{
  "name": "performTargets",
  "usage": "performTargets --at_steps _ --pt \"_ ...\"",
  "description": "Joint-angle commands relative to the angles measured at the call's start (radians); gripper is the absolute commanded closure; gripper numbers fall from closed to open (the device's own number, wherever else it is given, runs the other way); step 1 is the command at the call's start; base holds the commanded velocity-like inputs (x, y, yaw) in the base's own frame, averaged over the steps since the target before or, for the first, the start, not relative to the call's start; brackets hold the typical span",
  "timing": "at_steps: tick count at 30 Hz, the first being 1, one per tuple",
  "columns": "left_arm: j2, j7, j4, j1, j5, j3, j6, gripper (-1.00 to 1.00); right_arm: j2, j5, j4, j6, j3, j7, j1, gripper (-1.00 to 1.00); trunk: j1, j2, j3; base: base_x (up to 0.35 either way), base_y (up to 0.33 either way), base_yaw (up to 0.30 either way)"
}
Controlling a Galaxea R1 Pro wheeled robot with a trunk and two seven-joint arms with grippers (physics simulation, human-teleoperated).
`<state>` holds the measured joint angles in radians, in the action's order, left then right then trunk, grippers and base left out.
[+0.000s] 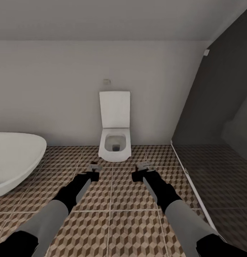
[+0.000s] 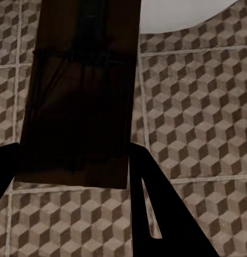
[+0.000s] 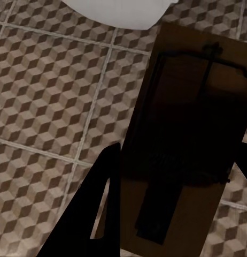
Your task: Take the four mousetraps from the cabinet in the bathroom and place them on the bathroom floor. Make sure all four end up on the same floor surface, and ensure that at least two of them are either under or directly next to the same bathroom sink.
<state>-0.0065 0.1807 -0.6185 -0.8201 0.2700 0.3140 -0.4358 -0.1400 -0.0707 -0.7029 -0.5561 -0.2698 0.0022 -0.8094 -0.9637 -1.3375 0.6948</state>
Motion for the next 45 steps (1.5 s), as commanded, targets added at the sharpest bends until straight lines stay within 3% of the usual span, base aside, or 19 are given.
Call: performTargets --at_steps 1,9,20,45 --pt "0.001 0.010 -0.017 -0.001 0.009 0.006 -0.006 1.00 0.003 -0.009 -0.001 -0.003 0.000 -0.001 -0.001 1.00 0.000 0.000 0.001 0.000 0.000 0.000" --pt "0.001 0.015 -0.084 -0.001 0.007 0.007 -0.141 1.00 0.008 -0.009 -0.011 -0.001 0.000 -0.016 -0.001 1.00 0.000 0.000 0.001 0.000 0.000 0.000" --pt "-0.004 0.016 -0.094 -0.001 0.009 0.007 -0.158 1.00 0.009 -0.009 -0.019 -0.007 0.001 -0.017 0.000 1.00 0.000 0.000 0.001 0.000 0.000 0.000" --pt "-0.008 0.016 -0.105 -0.001 0.009 0.008 -0.160 1.00 0.008 -0.011 -0.019 -0.007 0.000 -0.016 0.000 1.00 -0.096 -0.175 0.113 0.000 0.000 0.000"
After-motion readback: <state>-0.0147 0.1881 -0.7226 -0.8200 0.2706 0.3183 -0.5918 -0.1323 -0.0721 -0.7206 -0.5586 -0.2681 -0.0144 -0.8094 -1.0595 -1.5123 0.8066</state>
